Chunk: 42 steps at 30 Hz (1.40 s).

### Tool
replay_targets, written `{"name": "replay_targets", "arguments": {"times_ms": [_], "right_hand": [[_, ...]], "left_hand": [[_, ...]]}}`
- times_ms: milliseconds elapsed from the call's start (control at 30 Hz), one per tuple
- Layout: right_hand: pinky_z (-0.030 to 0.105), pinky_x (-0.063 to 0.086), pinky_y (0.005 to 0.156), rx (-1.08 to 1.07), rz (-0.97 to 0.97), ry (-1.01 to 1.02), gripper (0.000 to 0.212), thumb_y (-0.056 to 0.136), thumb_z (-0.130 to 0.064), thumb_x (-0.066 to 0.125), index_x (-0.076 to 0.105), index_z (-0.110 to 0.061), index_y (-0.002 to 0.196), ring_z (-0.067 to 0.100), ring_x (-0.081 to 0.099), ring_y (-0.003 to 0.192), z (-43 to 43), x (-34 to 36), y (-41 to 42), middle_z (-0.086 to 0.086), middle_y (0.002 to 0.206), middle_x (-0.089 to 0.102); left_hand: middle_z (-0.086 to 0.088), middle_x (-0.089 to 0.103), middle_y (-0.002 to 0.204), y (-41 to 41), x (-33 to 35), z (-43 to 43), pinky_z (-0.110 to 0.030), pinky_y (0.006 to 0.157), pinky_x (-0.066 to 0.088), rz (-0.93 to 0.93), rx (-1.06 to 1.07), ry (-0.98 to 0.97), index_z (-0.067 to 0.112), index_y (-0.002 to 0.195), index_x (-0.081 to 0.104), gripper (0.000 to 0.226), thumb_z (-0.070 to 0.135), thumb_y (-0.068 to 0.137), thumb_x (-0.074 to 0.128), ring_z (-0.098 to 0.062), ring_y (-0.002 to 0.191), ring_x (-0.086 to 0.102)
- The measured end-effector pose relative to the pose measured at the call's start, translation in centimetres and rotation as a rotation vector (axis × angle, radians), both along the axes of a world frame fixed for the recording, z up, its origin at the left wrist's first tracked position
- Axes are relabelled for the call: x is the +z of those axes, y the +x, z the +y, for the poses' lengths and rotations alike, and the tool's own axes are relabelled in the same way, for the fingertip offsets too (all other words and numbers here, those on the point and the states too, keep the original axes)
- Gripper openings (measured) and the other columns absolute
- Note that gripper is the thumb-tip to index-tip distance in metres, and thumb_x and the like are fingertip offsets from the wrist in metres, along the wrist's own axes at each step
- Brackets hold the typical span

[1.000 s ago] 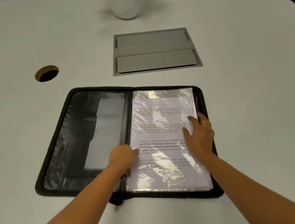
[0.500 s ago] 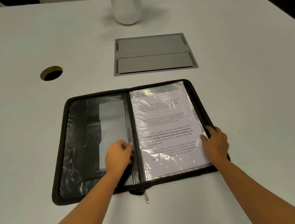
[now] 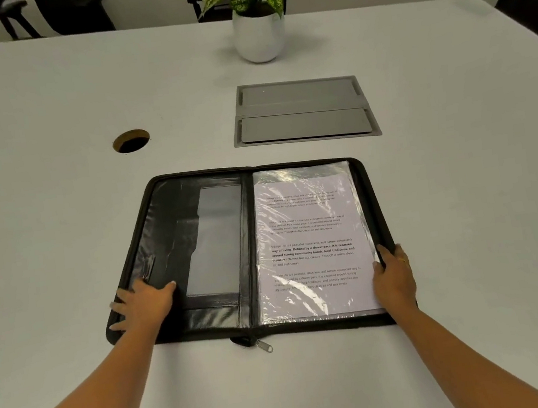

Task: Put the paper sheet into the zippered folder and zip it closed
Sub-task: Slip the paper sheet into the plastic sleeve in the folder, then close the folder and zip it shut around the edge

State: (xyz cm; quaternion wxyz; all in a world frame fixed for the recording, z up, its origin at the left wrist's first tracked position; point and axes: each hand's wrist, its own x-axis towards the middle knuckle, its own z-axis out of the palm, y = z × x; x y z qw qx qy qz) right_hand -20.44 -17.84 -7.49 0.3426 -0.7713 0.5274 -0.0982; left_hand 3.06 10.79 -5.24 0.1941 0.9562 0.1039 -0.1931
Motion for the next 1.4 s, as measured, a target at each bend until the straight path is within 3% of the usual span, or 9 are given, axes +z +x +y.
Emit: {"name": "replay_targets", "arguments": {"times_ms": [100,300,600,733,833,933,1267,1333,1400], "right_hand": [[0.047,0.023,0.115,0.051,0.090,-0.010,0.051,0.094,-0.022,0.047,0.030,-0.013,0.141,0.031,0.019,0.141,0.3,0.2,-0.3,0.014,0.155,0.012],[0.047,0.013,0.117,0.081,0.121,0.017,0.062,0.090,-0.027,0.054,0.025,-0.012,0.143,0.033,0.012,0.142,1.0,0.3,-0.5,0.018,0.154,0.007],[0.046,0.012,0.118,0.113,0.128,0.011,0.064,0.090,-0.030,0.054,0.023,-0.012,0.143,0.031,0.009,0.143,0.8,0.2,-0.7,0.018,0.154,0.008],[0.046,0.021,0.116,0.136,0.126,0.016,0.066,0.087,-0.034,0.058,0.027,-0.015,0.142,0.031,0.014,0.142,0.5,0.4,-1.2,0.017,0.154,0.013],[0.045,0.025,0.114,0.143,0.139,0.027,0.067,0.086,-0.034,0.059,0.029,-0.014,0.141,0.031,0.016,0.142,0.4,1.1,-1.4,0.016,0.154,0.013],[0.046,0.020,0.116,0.172,0.156,-0.175,0.066,0.087,-0.031,0.058,0.029,-0.009,0.141,0.032,0.012,0.142,1.1,2.3,-1.1,0.015,0.154,0.014],[0.025,0.027,0.110,0.403,-0.608,-0.055,0.041,0.093,-0.030,0.047,0.043,-0.021,0.133,0.011,0.027,0.137,10.5,13.2,4.4,-0.002,0.150,0.029],[0.008,0.035,0.101,0.384,-0.759,0.020,0.038,0.094,-0.033,0.044,0.047,-0.021,0.130,0.008,0.036,0.132,11.2,14.6,4.0,-0.001,0.145,0.040],[0.013,0.042,0.099,0.330,-0.900,0.070,0.048,0.090,-0.049,0.042,0.050,-0.022,0.129,0.012,0.046,0.126,11.4,15.2,3.1,0.002,0.136,0.051]], "left_hand": [[-0.022,0.019,0.150,1.0,0.0,1.3,-0.061,0.112,0.011,0.015,0.026,0.015,0.010,0.143,0.029,0.075,0.045,0.084,0.061,-0.042,0.139,0.012],[-0.024,0.052,0.126,1.8,-0.2,3.2,-0.053,0.094,0.046,0.012,0.017,-0.124,0.003,0.131,0.043,0.064,0.037,0.082,0.065,-0.043,0.112,0.051],[-0.026,0.044,0.133,3.5,1.7,4.3,-0.051,0.100,0.040,-0.014,0.205,-0.236,-0.002,0.134,0.034,0.074,0.038,0.081,0.067,-0.044,0.121,0.043],[-0.030,0.055,0.119,3.5,4.1,4.5,-0.047,0.099,0.041,-0.121,0.137,-0.164,-0.009,0.117,0.052,0.062,0.043,0.085,0.061,-0.045,0.113,0.049],[-0.031,0.060,0.109,3.6,7.1,4.3,-0.045,0.090,0.045,-0.199,0.127,-0.267,-0.012,0.105,0.059,0.056,0.041,0.087,0.059,-0.043,0.103,0.057],[-0.027,0.060,0.113,3.6,10.8,4.0,-0.044,0.089,0.047,-0.243,0.122,-0.370,-0.008,0.108,0.060,0.058,0.045,0.085,0.059,-0.041,0.103,0.058],[-0.004,0.067,0.082,-4.3,19.9,-3.6,-0.030,0.075,0.049,-0.125,-0.441,-0.901,0.016,0.088,0.067,0.043,0.043,0.098,0.034,-0.018,0.074,0.062],[-0.002,0.067,0.088,-6.5,19.4,-5.0,-0.029,0.076,0.049,-0.050,-0.614,-0.924,0.021,0.098,0.065,0.040,0.041,0.099,0.030,-0.016,0.082,0.063],[-0.001,0.065,0.108,-8.3,17.9,-6.3,-0.032,0.084,0.047,0.037,-0.823,-0.833,0.023,0.115,0.061,0.041,0.042,0.098,0.029,-0.017,0.101,0.059]]}}
